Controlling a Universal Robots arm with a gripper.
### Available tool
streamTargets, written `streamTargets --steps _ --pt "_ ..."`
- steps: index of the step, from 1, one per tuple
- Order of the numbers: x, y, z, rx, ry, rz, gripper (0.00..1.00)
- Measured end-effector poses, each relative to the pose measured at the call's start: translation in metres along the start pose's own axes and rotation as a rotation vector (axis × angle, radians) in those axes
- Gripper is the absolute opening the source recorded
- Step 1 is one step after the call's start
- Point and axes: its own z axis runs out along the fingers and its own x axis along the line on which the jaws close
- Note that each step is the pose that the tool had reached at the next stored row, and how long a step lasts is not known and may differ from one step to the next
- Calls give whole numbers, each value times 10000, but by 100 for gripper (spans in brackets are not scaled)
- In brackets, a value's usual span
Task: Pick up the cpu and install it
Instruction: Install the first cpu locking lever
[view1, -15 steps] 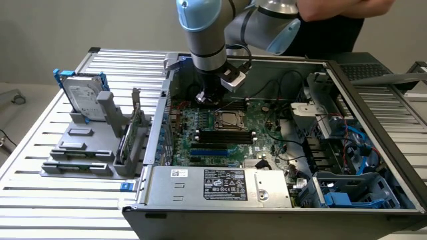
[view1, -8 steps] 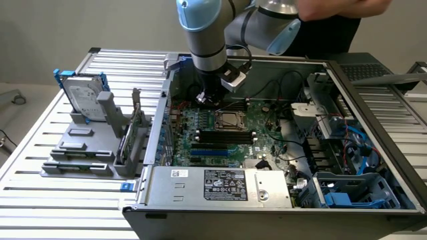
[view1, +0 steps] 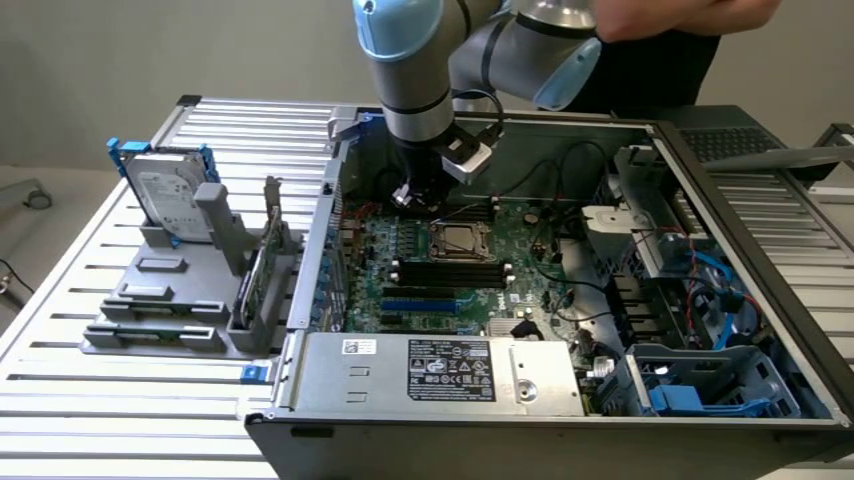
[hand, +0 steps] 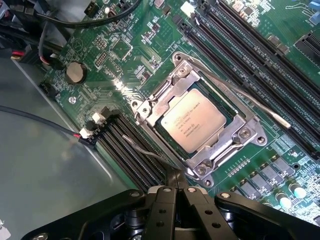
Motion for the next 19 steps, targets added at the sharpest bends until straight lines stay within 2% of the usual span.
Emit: streamTargets --steps 4,10,19 --pt "1 -1 1 21 -32 8 11" --pt "9 10 11 94 -114 28 11" --pt "41 46 33 153 -177 39 11"
